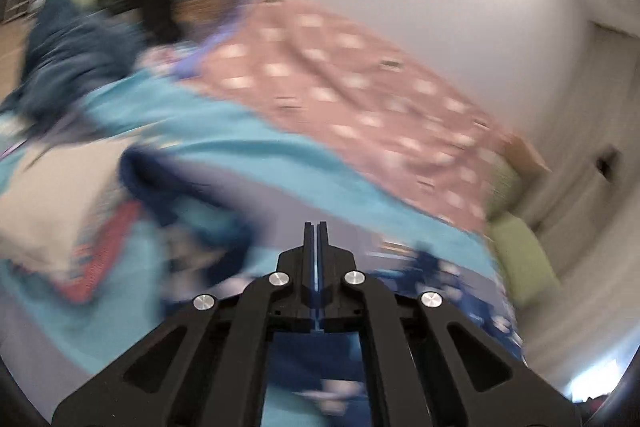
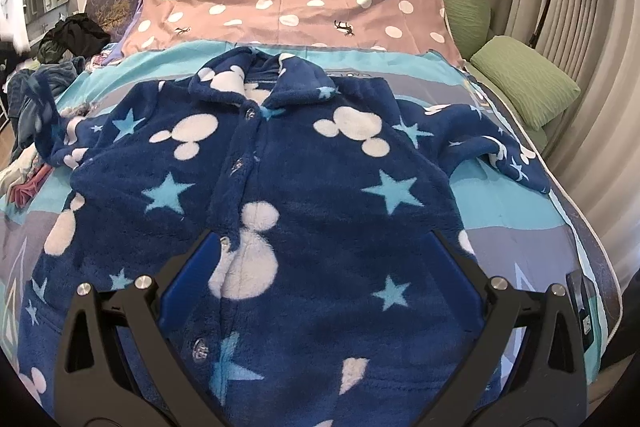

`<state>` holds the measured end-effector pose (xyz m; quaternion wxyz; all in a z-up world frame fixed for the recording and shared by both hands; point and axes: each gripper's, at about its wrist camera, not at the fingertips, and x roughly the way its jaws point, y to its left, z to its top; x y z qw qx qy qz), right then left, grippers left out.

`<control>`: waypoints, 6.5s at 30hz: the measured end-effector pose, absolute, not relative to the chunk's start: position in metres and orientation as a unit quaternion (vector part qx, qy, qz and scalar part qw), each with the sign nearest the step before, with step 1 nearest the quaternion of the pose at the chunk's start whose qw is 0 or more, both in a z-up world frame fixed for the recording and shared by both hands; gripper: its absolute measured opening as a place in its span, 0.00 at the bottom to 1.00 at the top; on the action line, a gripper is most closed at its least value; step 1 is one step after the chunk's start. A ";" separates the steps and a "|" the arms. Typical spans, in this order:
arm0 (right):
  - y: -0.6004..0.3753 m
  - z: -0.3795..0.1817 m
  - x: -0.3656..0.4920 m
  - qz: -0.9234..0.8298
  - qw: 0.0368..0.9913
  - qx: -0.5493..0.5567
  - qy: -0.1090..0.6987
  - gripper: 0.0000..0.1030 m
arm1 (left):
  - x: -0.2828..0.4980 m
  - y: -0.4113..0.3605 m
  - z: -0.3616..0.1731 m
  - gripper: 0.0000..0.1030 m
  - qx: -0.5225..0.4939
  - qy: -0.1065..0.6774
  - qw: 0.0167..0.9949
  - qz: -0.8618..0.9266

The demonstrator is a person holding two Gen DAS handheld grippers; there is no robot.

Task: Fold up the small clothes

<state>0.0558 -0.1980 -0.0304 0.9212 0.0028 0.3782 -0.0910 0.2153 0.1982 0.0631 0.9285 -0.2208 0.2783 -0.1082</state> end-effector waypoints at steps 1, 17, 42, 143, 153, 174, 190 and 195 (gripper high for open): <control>-0.201 -0.030 0.056 -0.094 0.921 0.005 0.378 0.98 | 0.211 0.172 0.073 0.00 -0.204 0.275 0.929 -0.143; -0.253 -0.041 0.044 -0.136 0.910 0.041 0.389 0.98 | 0.202 0.155 -0.024 0.59 0.040 0.350 0.934 0.056; -0.255 -0.035 0.062 -0.103 0.907 0.104 0.394 0.98 | 0.179 0.058 0.034 0.08 -0.053 0.321 0.900 -0.290; 0.024 -0.040 0.407 0.233 0.808 0.024 0.540 0.02 | 0.175 0.140 -0.092 0.23 -0.180 0.425 0.882 -0.096; -0.075 0.008 0.331 0.221 0.853 0.052 0.469 0.19 | 0.160 0.150 -0.075 0.25 -0.188 0.395 0.890 -0.128; -0.308 -0.018 0.147 0.087 0.876 0.204 0.429 0.37 | 0.205 0.062 -0.089 0.25 -0.033 0.442 0.887 -0.129; -0.649 -0.164 0.076 -0.173 0.711 0.630 0.259 0.53 | 0.193 -0.037 -0.053 0.38 -0.004 0.456 0.871 -0.184; -0.674 -0.178 0.094 -0.185 0.691 0.661 0.228 0.53 | 0.202 -0.059 -0.072 0.38 0.004 0.477 0.860 -0.180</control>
